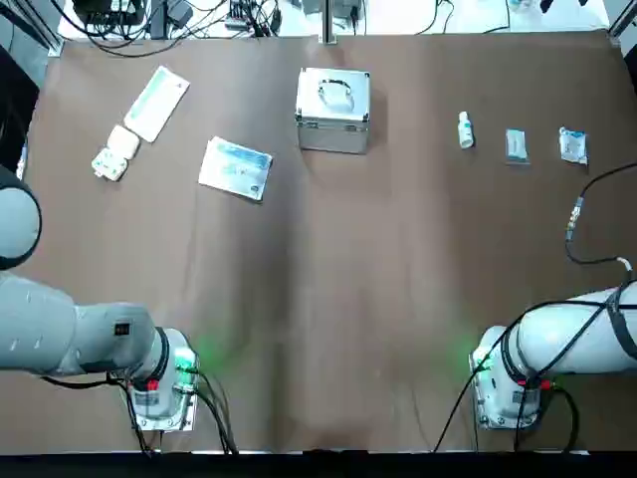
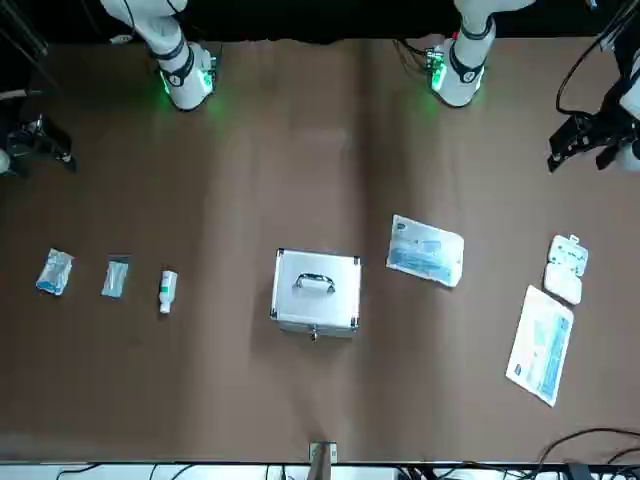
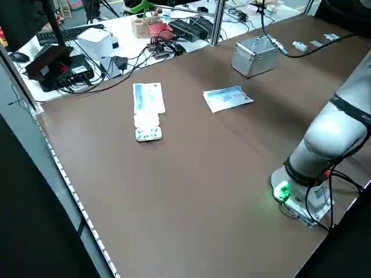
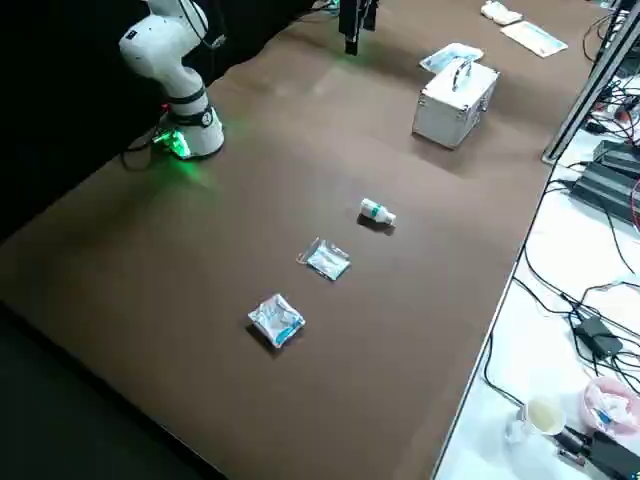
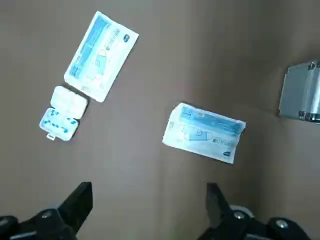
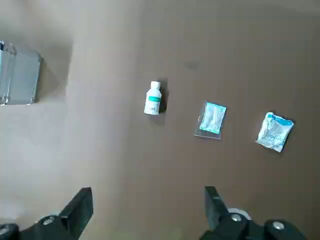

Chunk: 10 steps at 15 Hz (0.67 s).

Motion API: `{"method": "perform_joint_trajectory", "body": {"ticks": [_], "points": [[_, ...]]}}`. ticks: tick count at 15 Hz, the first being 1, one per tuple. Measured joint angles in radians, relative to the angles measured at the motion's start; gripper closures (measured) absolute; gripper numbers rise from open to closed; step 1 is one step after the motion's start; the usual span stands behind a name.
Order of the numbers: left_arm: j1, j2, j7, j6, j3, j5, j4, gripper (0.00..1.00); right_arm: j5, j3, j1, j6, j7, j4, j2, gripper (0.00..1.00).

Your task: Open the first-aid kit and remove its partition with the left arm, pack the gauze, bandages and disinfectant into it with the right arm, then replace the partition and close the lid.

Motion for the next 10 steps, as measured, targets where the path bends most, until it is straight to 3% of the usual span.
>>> {"method": "perform_joint_trajectory", "body": {"ticks": [10], "points": [[-0.005, 0.027, -0.003, -0.027, -0.005, 0.0, -0.013, 0.0, 0.004, -0.002, 0.004, 0.046, 0.0, -0.008, 0.044, 0.01]]}}
